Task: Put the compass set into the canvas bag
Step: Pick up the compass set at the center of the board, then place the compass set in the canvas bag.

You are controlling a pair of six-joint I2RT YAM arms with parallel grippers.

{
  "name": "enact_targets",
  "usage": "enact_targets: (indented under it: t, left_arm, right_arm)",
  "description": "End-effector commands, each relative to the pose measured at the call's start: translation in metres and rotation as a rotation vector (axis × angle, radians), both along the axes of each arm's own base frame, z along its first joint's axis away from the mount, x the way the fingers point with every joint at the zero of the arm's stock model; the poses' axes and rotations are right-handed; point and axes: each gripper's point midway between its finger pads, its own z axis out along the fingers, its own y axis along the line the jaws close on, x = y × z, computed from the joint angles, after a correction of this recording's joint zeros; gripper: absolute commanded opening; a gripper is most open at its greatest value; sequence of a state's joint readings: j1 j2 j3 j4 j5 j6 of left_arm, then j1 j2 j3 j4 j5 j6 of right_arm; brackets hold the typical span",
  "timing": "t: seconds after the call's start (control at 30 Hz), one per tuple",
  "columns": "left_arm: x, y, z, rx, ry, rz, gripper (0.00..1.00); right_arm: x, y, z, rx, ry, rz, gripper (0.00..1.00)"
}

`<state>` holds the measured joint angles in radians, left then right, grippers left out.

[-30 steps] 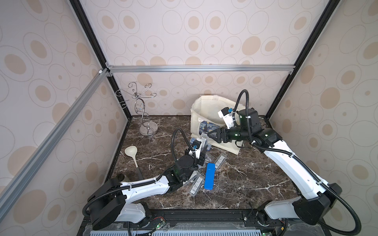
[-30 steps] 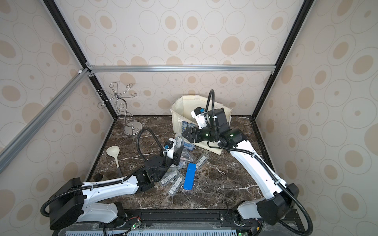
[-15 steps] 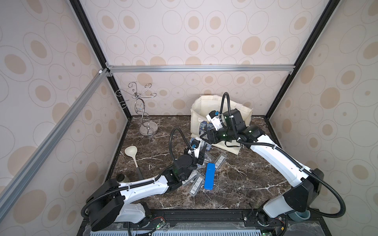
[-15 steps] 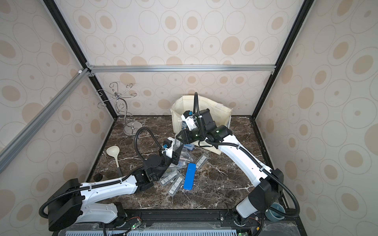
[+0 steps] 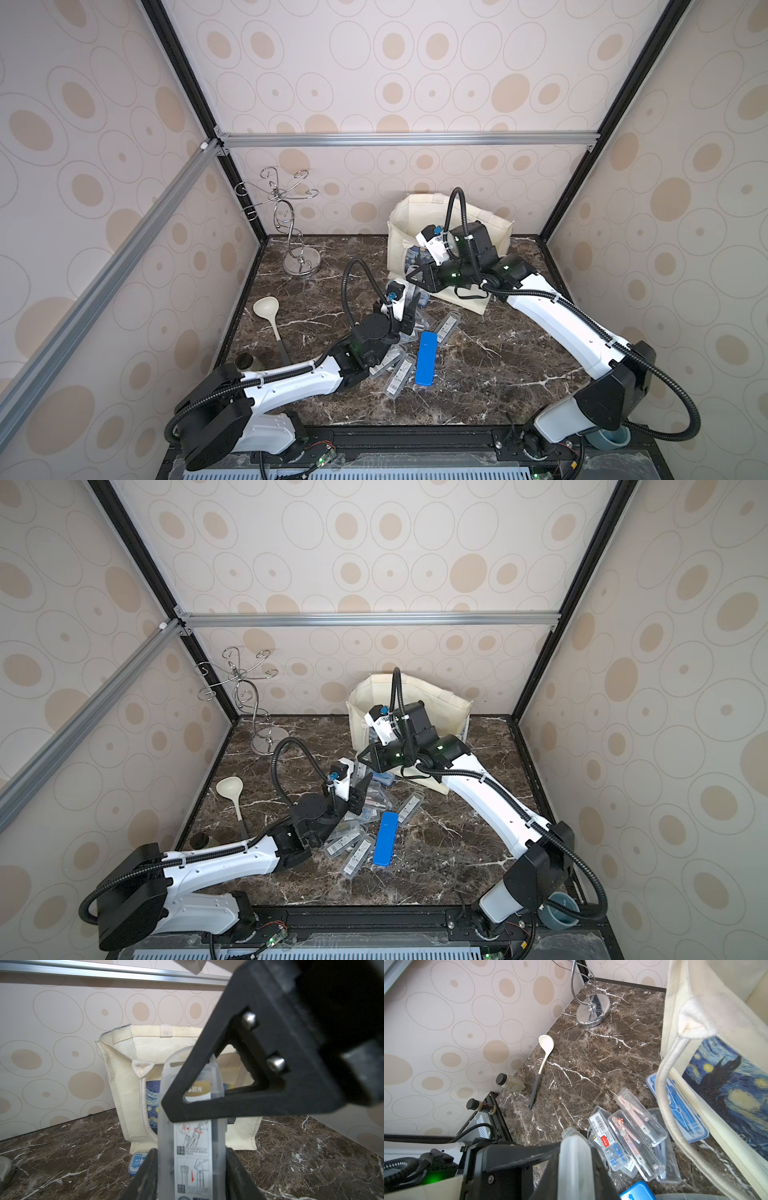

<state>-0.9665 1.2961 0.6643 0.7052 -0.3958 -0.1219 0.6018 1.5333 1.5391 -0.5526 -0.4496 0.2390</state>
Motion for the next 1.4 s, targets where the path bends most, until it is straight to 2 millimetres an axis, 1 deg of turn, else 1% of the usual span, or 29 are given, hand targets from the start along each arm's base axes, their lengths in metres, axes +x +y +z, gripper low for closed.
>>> enact_targets:
  t: [0.0,0.07,0.1,0.13,0.17,0.2,0.23,0.3,0.4,0.5,0.6,0.73,0.8,0.87,0.93,1.0,1.07,1.13,1.17,1.23,1.37]
  left_arm:
    - [0.001,0.003,0.019,-0.067,-0.036,0.009,0.47]
    - [0.001,0.002,0.019,-0.066,-0.035,0.007,0.51]
    - [0.001,0.002,0.018,-0.065,-0.033,0.006,0.56]
    - [0.001,0.002,0.018,-0.065,-0.032,0.004,0.65]
    - [0.001,0.001,0.017,-0.062,-0.032,0.0,0.77]
    - [0.0,0.0,0.017,-0.058,-0.032,-0.008,0.98]
    - [-0.001,0.0,0.016,-0.051,-0.033,-0.015,1.0]
    - [-0.004,-0.002,0.012,-0.042,-0.03,-0.037,1.0]
    - [-0.013,-0.005,0.006,-0.018,-0.03,-0.095,1.0]
    - [-0.024,-0.004,-0.001,-0.006,-0.022,-0.144,1.0]
    - [-0.029,0.009,-0.008,-0.02,-0.01,-0.123,1.0]
    - [-0.023,0.032,-0.02,-0.013,0.032,-0.017,1.0]
    - [-0.018,0.04,-0.028,0.011,0.064,0.037,1.0]
    - [-0.013,0.043,-0.036,0.034,0.096,0.068,1.0]
    - [-0.01,0.042,-0.042,0.048,0.119,0.075,1.0]
    - [-0.007,0.041,-0.047,0.053,0.136,0.083,1.0]
    - [-0.005,0.039,-0.048,0.051,0.145,0.084,1.0]
    - [-0.003,0.037,-0.051,0.056,0.155,0.088,1.0]
    - [-0.002,0.036,-0.052,0.058,0.157,0.087,1.0]
    - [0.0,0.035,-0.055,0.063,0.167,0.086,1.0]
    - [0.003,0.033,-0.059,0.068,0.18,0.088,1.0]
  right_arm:
    - [0.002,0.002,0.002,0.008,-0.003,-0.009,0.19]
    - [0.003,0.002,0.002,0.005,-0.008,-0.014,0.18]
    - [0.004,0.001,0.003,0.006,-0.013,-0.017,0.18]
    - [0.004,0.0,0.003,0.003,-0.015,-0.019,0.17]
    - [0.005,0.0,0.004,0.001,-0.021,-0.024,0.17]
    - [0.007,-0.001,0.004,-0.003,-0.028,-0.032,0.17]
    - [0.009,-0.002,0.005,-0.01,-0.037,-0.043,0.17]
    - [0.014,-0.006,0.009,-0.028,-0.059,-0.071,0.17]
    - [0.024,-0.014,0.017,-0.059,-0.103,-0.116,0.16]
    - [0.037,-0.021,0.031,-0.078,-0.15,-0.151,0.15]
    - [0.051,-0.028,0.051,-0.073,-0.195,-0.186,0.15]
    - [0.075,-0.042,0.078,-0.081,-0.258,-0.243,0.15]
    - [0.088,-0.052,0.091,-0.093,-0.287,-0.287,0.15]
    - [0.102,-0.065,0.103,-0.1,-0.311,-0.336,0.14]
    - [0.118,-0.083,0.114,-0.104,-0.334,-0.401,0.15]
    - [0.133,-0.102,0.117,-0.13,-0.349,-0.471,0.15]
    - [0.149,-0.123,0.113,-0.186,-0.361,-0.551,0.15]
    - [0.164,-0.145,0.1,-0.277,-0.366,-0.627,0.15]
    - [0.169,-0.153,0.093,-0.319,-0.365,-0.65,0.15]
    - [0.179,-0.168,0.068,-0.415,-0.334,-0.68,0.15]
    - [0.191,-0.186,0.018,-0.523,-0.23,-0.689,0.14]
